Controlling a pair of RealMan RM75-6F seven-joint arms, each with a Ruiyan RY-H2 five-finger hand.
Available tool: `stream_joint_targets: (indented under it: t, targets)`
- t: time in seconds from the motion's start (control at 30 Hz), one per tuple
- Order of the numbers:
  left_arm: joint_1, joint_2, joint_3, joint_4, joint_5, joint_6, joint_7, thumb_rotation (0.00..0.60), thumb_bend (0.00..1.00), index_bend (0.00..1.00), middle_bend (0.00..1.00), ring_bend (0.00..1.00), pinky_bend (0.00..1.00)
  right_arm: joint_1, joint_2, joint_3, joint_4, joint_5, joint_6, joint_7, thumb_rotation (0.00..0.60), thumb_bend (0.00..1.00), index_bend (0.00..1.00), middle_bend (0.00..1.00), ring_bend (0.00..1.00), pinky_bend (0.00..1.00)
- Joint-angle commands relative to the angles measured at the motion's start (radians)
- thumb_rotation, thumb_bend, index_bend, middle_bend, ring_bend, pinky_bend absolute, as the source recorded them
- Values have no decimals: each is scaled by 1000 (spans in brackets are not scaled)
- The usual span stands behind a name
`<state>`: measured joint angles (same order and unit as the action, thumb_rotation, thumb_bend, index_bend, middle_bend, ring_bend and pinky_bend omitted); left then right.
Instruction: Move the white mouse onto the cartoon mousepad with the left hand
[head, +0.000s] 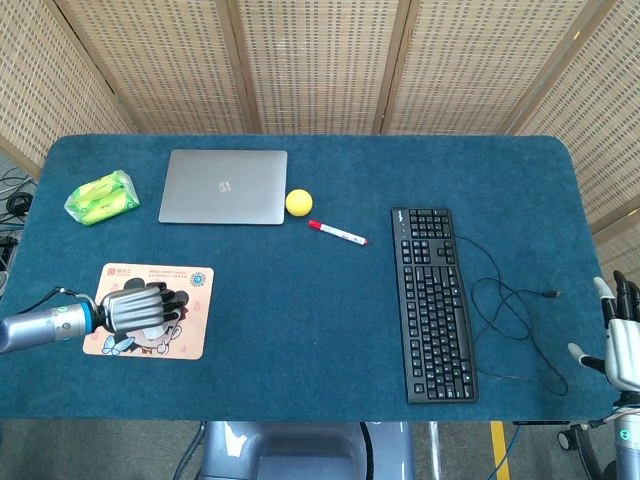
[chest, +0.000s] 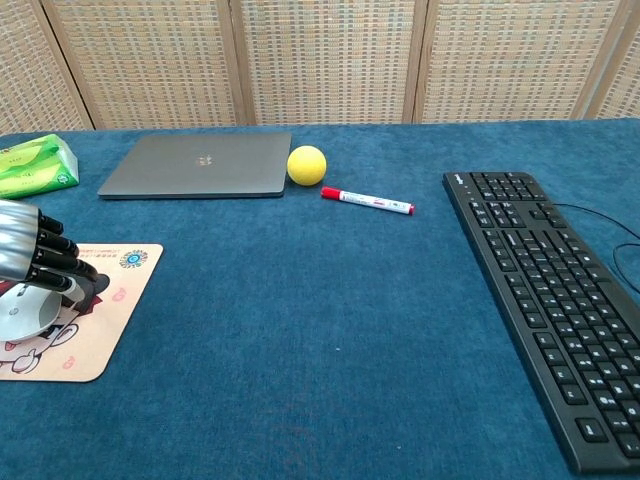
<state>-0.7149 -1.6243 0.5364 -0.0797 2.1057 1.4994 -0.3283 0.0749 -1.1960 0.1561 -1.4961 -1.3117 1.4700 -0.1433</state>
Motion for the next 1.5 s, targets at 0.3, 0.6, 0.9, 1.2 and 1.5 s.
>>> stream_joint_targets:
  t: [0.3, 0.6, 0.9, 1.2, 1.5]
  targets:
    - [-2, 80, -38, -7, -43, 103, -26, 600, 34, 154, 73, 212, 492, -4, 5, -2, -11, -8, 7, 5, 600, 2, 92, 0, 0, 0]
    - [55, 138, -314, -163, -333, 226, -246, 600, 0, 32, 2, 71, 379, -5, 13, -8, -25, -26, 11, 16, 600, 2, 92, 0, 0, 0]
    - [184, 298, -430, -874, -571, -16, -166, 600, 0, 0, 0, 0, 160, -12, 32, -16, -51, -61, 32, 48, 600, 2, 92, 0, 0, 0]
    - [325, 537, -433, -1560, -803, -92, 235, 600, 0, 0, 0, 0, 14, -23, 53, -31, -81, -115, 63, 77, 600, 2, 92, 0, 0, 0]
    - [435, 536, -416, -1672, -742, 2, 349, 600, 0, 0, 0, 0, 9, -37, 66, -47, -86, -152, 87, 101, 600, 2, 92, 0, 0, 0]
